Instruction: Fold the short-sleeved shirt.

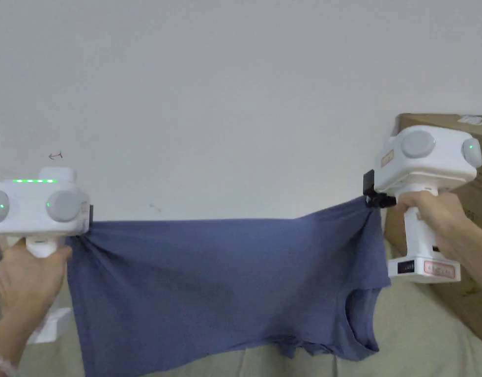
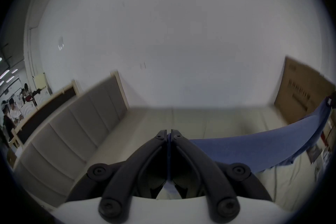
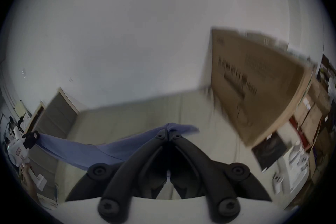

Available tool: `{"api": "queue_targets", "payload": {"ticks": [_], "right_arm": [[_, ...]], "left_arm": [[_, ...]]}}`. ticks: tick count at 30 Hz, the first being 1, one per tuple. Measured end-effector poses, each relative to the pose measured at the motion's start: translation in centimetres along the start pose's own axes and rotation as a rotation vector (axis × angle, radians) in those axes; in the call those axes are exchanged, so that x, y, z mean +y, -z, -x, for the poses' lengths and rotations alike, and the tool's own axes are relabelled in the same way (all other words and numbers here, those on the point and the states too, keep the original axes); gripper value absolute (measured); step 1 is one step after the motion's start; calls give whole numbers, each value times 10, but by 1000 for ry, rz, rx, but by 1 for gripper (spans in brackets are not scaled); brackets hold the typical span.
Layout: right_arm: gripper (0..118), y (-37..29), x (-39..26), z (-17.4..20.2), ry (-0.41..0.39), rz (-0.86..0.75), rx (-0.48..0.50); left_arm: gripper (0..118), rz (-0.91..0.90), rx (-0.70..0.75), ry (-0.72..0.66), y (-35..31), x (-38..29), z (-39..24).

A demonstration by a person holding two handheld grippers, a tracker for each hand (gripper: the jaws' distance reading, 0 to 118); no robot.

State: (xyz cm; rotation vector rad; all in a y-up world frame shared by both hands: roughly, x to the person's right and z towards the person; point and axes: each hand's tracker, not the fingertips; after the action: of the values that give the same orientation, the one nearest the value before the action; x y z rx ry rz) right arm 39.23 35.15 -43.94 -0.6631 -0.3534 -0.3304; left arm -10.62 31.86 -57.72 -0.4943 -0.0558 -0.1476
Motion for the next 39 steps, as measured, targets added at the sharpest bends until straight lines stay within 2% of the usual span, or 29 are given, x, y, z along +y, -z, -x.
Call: {"api": "queue_targets", "payload": {"ticks": [2,4,8,11,16,18,22,24,26,28,30,34,37,39], "right_arm": [[0,50,-44,-12,17,99,-25],[0,93,-91,-24,22,176,-69],[0,155,-155,-51,18,337,-80],[0,165,-187,-65,45,377,-78],[0,109,-237,-85,68,307,-28],[0,77,-260,-91,54,312,-31],[0,-13,-319,-84,-32,277,6],[0,-52,-345,-88,-20,289,31],[0,-88,-375,-90,-41,319,53],[0,-119,-407,-94,-75,336,23],[0,-144,-436,-102,-58,351,29],[0,-179,-483,-112,-26,394,6],[0,-181,-501,-115,-24,414,27],[1,-186,-508,-112,-25,392,3]], "left_arm": [[1,85,-15,14,23,-53,-18],[1,146,-63,-36,49,-101,-25],[1,287,-34,-22,85,-164,-29],[1,342,-40,-61,97,-196,-18],[1,334,-74,-38,42,-238,2],[1,322,-99,-15,5,-257,12],[1,325,-115,-40,-73,-298,32],[1,323,-115,-8,-107,-317,39],[1,322,-97,-16,-144,-338,49],[1,341,-130,4,-180,-362,61],[1,369,-103,72,-209,-382,69],[1,386,-100,59,-257,-420,90],[1,417,-114,65,-261,-434,96],[7,435,-130,20,-260,-435,98]]}}
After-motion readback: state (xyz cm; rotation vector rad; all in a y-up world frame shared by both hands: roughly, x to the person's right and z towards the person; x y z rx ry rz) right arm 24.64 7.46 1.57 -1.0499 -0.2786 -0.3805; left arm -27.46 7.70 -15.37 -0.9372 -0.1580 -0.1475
